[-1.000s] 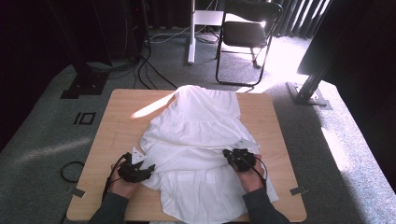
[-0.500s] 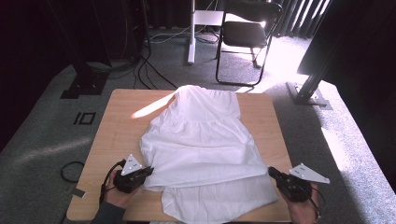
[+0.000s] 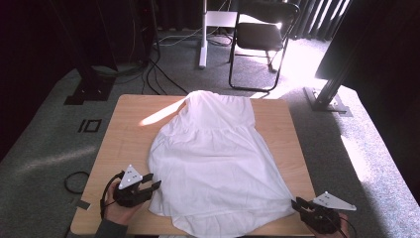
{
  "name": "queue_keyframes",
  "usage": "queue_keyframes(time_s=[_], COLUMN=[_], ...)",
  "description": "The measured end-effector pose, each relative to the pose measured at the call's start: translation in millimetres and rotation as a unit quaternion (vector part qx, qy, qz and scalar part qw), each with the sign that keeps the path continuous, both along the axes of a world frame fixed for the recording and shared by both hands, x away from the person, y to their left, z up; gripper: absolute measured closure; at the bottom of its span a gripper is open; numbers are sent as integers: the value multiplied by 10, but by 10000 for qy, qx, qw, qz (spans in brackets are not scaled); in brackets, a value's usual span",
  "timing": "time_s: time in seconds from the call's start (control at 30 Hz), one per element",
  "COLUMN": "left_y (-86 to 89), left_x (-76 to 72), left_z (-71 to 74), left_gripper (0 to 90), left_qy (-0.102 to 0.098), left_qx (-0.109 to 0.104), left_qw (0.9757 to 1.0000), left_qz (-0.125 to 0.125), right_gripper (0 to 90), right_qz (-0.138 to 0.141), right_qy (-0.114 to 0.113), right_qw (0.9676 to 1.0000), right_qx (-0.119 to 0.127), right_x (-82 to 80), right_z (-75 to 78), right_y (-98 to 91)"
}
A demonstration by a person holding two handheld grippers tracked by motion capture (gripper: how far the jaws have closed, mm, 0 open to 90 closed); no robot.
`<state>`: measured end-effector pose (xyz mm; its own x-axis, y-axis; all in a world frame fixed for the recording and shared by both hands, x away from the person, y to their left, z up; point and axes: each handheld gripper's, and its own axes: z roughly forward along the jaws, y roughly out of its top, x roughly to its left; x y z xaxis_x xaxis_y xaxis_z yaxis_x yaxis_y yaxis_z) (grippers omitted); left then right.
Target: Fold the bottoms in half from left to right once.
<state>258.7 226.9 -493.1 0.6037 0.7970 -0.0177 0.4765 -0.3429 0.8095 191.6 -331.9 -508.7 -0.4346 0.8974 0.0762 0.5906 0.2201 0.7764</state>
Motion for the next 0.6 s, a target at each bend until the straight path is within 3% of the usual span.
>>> queue_keyframes(time_s=[0.03,0.1,0.3,0.47,0.6], left_y=[-2,-9,-26,129,158], left_x=[27,106,415,703,896], left_z=[-11,-55,-243,-339,-364], left_gripper=[542,502,449,421,409], left_qy=[4,60,167,231,354], left_qx=[20,175,534,217,269], left_qw=[10000,9997,9974,9951,9947], left_qz=[61,155,455,937,923], right_gripper=[582,519,491,513,536], right_qz=[-20,-16,-107,-220,-221], right_qy=[-110,-210,-284,-229,-200], right_qw=[9999,9996,9990,9991,9994], right_qx=[39,182,319,265,161], right_x=[25,79,472,1009,1439], right_z=[17,48,-3,-76,-83], right_y=[4,19,91,177,293])
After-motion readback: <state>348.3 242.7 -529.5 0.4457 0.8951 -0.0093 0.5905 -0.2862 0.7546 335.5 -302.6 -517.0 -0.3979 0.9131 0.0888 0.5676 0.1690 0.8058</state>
